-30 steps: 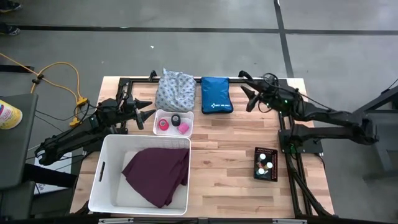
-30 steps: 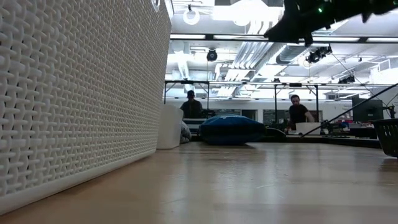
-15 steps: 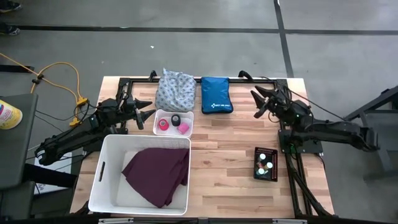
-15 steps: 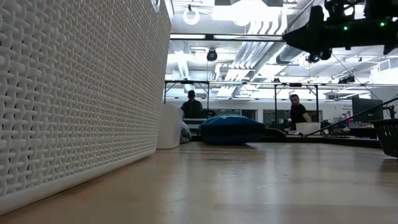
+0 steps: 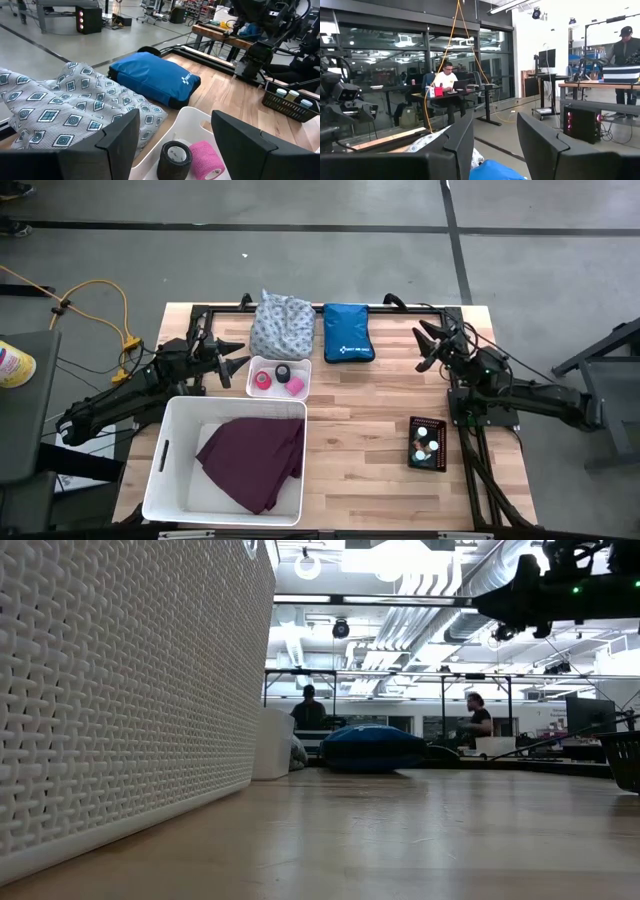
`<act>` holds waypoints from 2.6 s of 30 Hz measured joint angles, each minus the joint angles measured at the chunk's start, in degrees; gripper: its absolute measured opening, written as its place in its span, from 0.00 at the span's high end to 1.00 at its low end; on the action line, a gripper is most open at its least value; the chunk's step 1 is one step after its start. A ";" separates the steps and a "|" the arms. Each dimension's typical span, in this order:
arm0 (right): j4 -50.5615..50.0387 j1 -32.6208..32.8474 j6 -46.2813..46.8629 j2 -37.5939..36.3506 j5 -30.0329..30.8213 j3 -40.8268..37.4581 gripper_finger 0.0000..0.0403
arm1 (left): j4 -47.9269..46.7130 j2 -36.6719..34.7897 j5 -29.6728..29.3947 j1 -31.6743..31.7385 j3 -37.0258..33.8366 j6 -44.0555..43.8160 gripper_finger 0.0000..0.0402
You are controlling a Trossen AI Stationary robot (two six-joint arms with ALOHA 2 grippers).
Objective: Pick & place medical supplies in basket/bin
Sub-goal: Put the gray patient gown into the white laundry organizer
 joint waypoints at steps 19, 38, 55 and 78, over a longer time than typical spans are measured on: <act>-14.55 -0.02 0.05 -13.91 0.00 0.00 0.66 | 0.01 0.00 0.00 0.00 0.00 0.00 0.40; -22.91 0.00 1.54 -20.25 -0.03 0.02 0.66 | 0.01 0.00 0.00 0.02 0.00 0.00 0.40; -12.14 0.02 1.72 -20.25 -1.11 -6.78 0.66 | 0.01 0.02 0.00 0.01 0.00 -0.01 0.40; -25.12 0.02 4.78 -20.27 -1.27 -6.84 0.66 | 0.01 0.01 -0.01 0.02 0.00 0.00 0.40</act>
